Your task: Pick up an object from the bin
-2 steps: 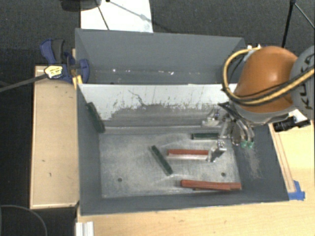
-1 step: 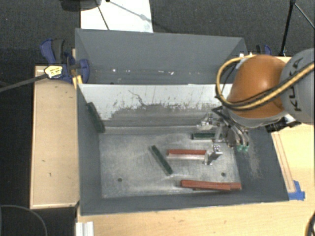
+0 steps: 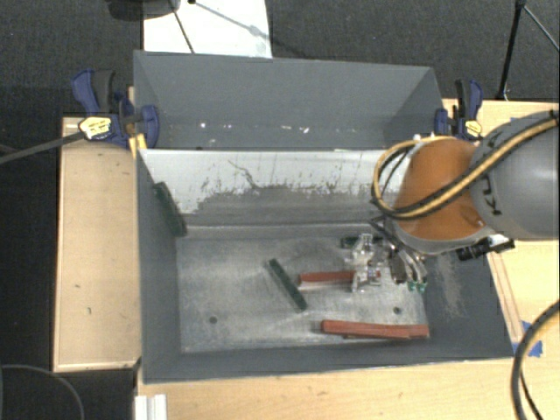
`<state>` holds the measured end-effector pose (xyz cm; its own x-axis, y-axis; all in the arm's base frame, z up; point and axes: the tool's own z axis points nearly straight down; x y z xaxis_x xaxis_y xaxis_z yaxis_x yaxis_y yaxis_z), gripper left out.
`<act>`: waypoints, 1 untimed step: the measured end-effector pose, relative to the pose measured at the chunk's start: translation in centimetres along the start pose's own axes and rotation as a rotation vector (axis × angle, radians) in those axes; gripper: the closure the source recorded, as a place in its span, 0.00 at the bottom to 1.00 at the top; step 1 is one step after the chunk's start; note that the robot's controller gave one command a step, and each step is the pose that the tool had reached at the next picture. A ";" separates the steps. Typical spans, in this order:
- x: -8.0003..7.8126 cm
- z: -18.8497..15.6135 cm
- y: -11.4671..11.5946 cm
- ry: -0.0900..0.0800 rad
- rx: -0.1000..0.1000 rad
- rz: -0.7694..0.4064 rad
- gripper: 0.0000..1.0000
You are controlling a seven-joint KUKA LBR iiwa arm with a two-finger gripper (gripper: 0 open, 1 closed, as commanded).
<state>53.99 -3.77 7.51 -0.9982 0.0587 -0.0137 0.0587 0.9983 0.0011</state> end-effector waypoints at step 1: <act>0.0 0.0 0.0 0.000 0.000 0.001 1.00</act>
Offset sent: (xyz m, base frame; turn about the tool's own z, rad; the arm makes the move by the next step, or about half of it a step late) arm -0.0081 0.0207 0.1659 0.0044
